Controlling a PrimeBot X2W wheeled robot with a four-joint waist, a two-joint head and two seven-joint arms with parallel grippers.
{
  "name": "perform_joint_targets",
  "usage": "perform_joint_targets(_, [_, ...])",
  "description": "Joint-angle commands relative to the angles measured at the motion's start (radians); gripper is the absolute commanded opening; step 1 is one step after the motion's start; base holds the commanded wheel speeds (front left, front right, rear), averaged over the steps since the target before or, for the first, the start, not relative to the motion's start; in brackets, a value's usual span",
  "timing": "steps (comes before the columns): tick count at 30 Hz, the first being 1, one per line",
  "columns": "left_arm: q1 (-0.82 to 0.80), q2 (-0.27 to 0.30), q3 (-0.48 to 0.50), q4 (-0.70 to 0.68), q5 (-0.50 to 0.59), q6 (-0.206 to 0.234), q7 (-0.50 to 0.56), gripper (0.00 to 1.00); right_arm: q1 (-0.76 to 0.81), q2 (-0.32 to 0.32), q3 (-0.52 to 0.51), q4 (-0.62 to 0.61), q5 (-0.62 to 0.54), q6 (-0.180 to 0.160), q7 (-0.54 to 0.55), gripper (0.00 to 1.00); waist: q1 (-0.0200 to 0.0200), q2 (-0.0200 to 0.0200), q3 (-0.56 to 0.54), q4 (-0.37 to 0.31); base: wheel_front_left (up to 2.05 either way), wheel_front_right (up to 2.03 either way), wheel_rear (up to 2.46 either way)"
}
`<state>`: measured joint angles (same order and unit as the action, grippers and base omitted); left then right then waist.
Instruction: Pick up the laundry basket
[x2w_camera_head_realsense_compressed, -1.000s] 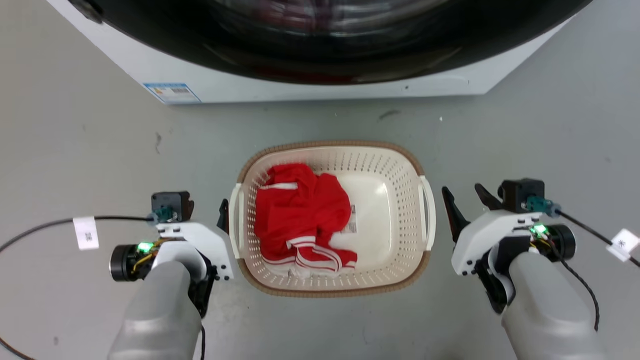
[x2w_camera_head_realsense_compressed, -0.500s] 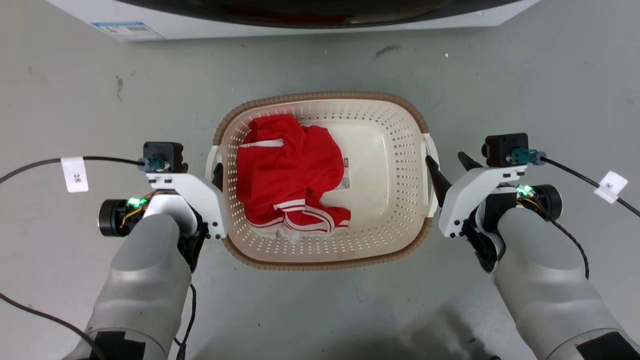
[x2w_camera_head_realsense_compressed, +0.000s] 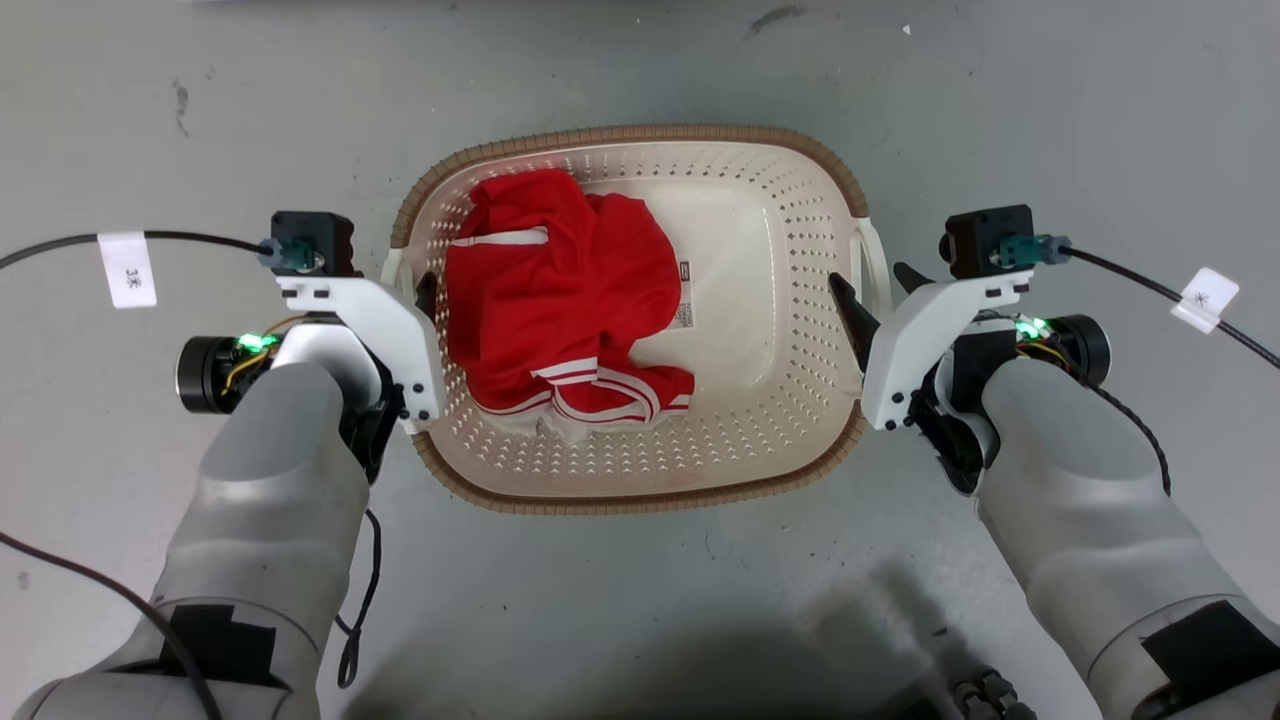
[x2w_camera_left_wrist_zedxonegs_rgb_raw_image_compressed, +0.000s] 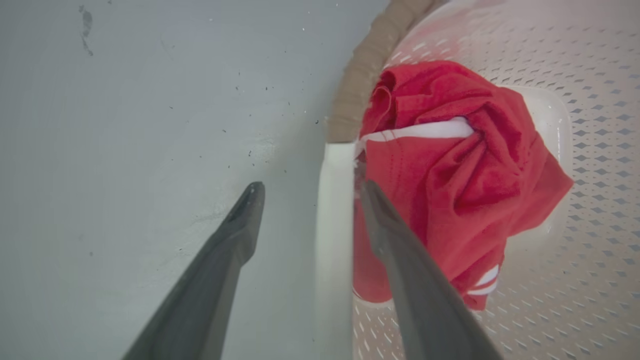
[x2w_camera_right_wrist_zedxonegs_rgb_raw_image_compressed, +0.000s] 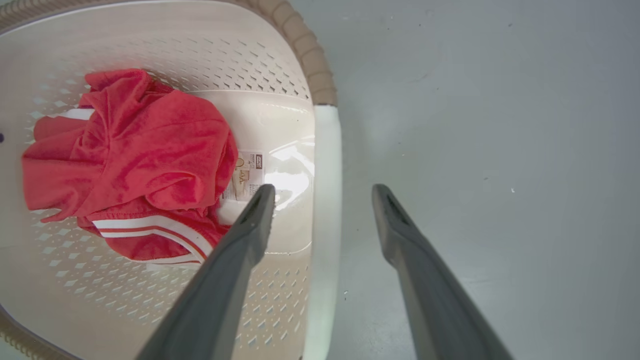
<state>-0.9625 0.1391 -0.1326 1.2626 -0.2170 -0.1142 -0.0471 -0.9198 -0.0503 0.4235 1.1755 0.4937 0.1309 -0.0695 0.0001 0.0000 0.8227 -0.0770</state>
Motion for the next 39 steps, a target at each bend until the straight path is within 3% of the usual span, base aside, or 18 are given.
perform_joint_targets(1, [-0.017, 0.002, -0.003, 0.003, -0.006, 0.0, 0.004, 1.0, -0.02, 0.0, 0.011, 0.005, 0.007, 0.0, 0.006, 1.0, -0.0001, 0.0, 0.013, -0.001, 0.0, 0.0, 0.0])
perform_joint_targets(9, [-0.064, 0.001, -0.013, 0.014, -0.025, -0.007, 0.037, 1.0, -0.073, 0.0, 0.085, 0.027, 0.069, 0.0, 0.04, 1.0, -0.0001, 0.0, 0.06, 0.001, 0.0, 0.0, 0.0])
perform_joint_targets(10, [-0.067, 0.0, -0.014, 0.015, -0.027, -0.008, 0.042, 0.83, -0.076, 0.0, 0.091, 0.029, 0.077, 0.0, 0.045, 0.9, -0.0001, 0.0, 0.064, 0.002, 0.0, 0.0, 0.0])
perform_joint_targets(11, [-0.068, -0.004, -0.016, 0.016, -0.029, -0.009, 0.047, 0.24, -0.074, 0.0, 0.098, 0.03, 0.091, 0.0, 0.059, 0.38, -0.0001, 0.0, 0.066, 0.003, 0.0, 0.0, 0.0])
perform_joint_targets(12, [-0.07, -0.006, -0.016, 0.016, -0.033, -0.009, 0.049, 0.0, -0.075, 0.0, 0.107, 0.029, 0.099, 0.0, 0.071, 0.12, -0.0001, 0.0, 0.069, 0.004, 0.0, 0.0, 0.0])
perform_joint_targets(13, [-0.069, -0.008, -0.018, 0.018, -0.035, -0.01, 0.056, 0.0, -0.08, 0.0, 0.114, 0.029, 0.107, 0.0, 0.074, 0.0, -0.0001, 0.0, 0.071, 0.004, 0.0, 0.0, 0.0])
perform_joint_targets(27, [-0.055, -0.013, -0.04, 0.023, -0.079, -0.016, 0.09, 0.0, -0.077, 0.002, 0.199, 0.034, 0.198, 0.002, 0.114, 0.0, -0.0001, 0.0, 0.057, 0.008, 0.0, 0.0, 0.0])
perform_joint_targets(39, [-0.026, -0.047, -0.065, 0.026, -0.152, -0.017, 0.244, 0.0, -0.065, -0.04, 0.247, 0.04, 0.287, 0.001, 0.242, 0.0, -0.0001, 0.0, -0.098, 0.031, 0.0, 0.0, 0.0])
